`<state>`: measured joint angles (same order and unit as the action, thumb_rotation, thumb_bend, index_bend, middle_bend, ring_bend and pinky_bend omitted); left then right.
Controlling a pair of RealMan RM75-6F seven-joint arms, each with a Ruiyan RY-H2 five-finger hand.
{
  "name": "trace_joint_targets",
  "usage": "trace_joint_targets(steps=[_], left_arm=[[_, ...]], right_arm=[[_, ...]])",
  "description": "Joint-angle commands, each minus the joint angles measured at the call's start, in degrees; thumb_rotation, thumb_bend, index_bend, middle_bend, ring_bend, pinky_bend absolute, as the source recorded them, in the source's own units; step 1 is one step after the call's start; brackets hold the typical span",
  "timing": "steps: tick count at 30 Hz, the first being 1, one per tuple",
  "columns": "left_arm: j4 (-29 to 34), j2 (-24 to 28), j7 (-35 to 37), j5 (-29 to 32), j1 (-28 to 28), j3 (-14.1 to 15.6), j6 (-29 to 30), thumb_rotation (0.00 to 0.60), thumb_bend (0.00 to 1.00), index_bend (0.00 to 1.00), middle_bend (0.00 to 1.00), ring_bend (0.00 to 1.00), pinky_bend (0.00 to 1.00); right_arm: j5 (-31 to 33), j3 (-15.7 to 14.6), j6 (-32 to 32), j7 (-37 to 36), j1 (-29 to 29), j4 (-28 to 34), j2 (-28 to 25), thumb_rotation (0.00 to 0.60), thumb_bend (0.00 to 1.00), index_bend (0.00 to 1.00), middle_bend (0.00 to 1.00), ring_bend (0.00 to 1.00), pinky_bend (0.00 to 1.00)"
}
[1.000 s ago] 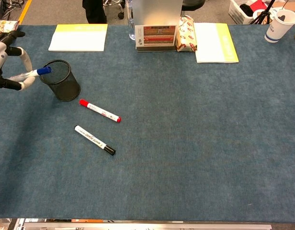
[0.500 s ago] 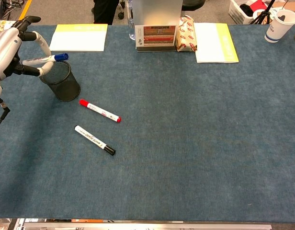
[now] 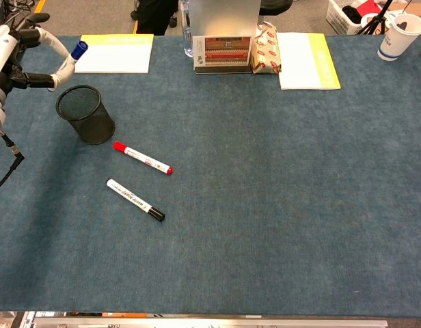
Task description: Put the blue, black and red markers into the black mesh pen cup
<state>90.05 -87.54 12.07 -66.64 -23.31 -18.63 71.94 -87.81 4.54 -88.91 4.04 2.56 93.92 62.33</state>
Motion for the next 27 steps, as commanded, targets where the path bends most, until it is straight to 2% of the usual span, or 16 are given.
trace_joint_targets(steps=[1,8,27], left_arm=[[-2.19,-0.91,4.4,1.16,-0.1,-1.47,-1.41,0.6,0.36,0.56,0.07,0.0,0.09],[-5.1,-2.53,8.16,2.5,-0.16,-2.16,-2.36,0.6,0.36,0.57,0.08,0.0,0.09],[-11.9,-7.18,18.16,-0.3,0.68,-2.06,-0.67,0.6,0.37,0.59,0.09,0.0,0.09]], right_arm=[[0.02,-0.01,0.07,-0.02,0.02,-0.05,0.0,0.6,0.0,0.34,0.32,0.42,0.64],[-0.22,-0.15,0.15,0.03,0.1,-0.11,-0.01,0.6,0.0,0.34,0.32,0.42,0.64],[-0.14,-0.13,0.22,-0.13,0.18,-0.22,-0.06,0.6,0.0,0.34,0.32,0.42,0.64]])
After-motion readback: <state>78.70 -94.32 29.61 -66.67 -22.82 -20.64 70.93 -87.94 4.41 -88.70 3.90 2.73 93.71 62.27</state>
